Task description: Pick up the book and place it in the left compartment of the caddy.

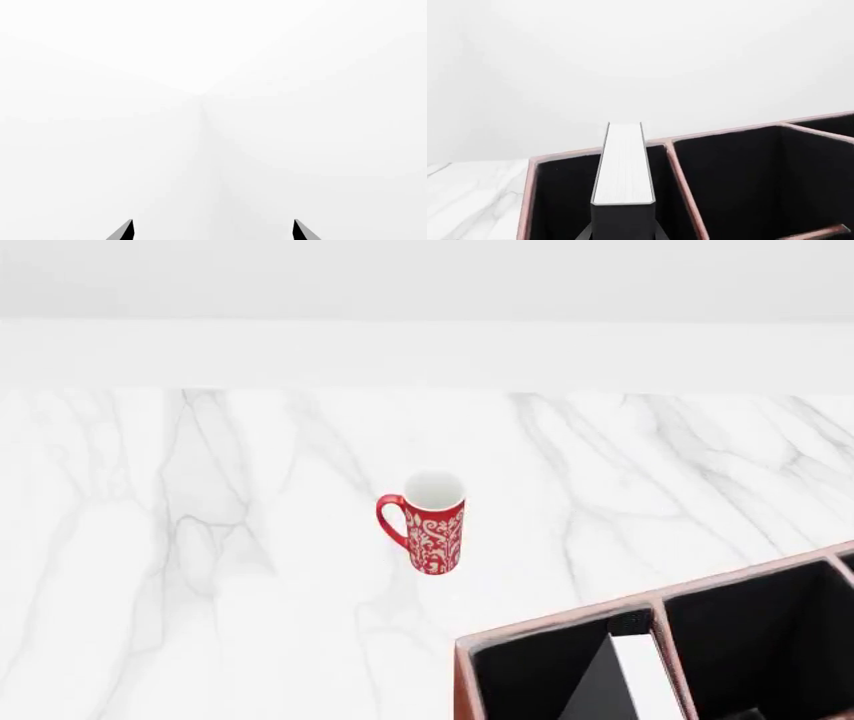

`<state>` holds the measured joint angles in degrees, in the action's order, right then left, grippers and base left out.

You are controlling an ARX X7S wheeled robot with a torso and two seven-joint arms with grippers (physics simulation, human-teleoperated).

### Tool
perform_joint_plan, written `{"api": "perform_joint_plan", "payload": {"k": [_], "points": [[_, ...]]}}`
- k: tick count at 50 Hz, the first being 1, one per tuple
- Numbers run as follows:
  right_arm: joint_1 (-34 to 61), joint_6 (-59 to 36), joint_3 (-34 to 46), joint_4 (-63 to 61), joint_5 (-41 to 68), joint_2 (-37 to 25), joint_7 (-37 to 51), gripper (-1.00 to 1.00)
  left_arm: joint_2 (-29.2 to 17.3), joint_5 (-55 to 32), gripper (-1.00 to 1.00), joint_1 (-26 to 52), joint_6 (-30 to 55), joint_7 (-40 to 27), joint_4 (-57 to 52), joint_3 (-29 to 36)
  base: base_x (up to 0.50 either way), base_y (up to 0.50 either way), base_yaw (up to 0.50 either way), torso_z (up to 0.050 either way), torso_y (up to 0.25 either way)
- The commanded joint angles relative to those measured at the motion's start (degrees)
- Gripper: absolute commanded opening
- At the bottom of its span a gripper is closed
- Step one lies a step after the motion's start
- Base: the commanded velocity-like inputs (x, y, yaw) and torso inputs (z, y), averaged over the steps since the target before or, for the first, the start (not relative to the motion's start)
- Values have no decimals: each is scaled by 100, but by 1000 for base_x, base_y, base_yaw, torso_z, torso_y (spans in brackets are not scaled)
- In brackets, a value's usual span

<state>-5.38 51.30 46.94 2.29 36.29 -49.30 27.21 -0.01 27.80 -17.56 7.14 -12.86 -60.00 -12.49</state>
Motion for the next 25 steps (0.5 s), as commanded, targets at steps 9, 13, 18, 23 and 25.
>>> {"api": "perform_joint_plan", "payload": {"k": [9,13,18,23,25], "points": [[179,-177,-189,254,-387,244,8,-100,0,6,100,42,40,28,0,13,0,0,0,0,1],[205,-269,-198,256,-501,282,61,-100,0,48,100,124,110,67,0,48,0,0,0,0,0],[246,-481,-230,248,-755,306,225,-100,0,92,100,231,202,126,0,75,0,0,0,0,2],[233,-528,-228,166,-779,283,240,-100,0,144,100,282,251,146,0,117,0,0,0,0,0],[232,-553,-226,121,-797,275,249,-100,0,156,100,307,274,157,0,129,0,0,0,0,5]]}}
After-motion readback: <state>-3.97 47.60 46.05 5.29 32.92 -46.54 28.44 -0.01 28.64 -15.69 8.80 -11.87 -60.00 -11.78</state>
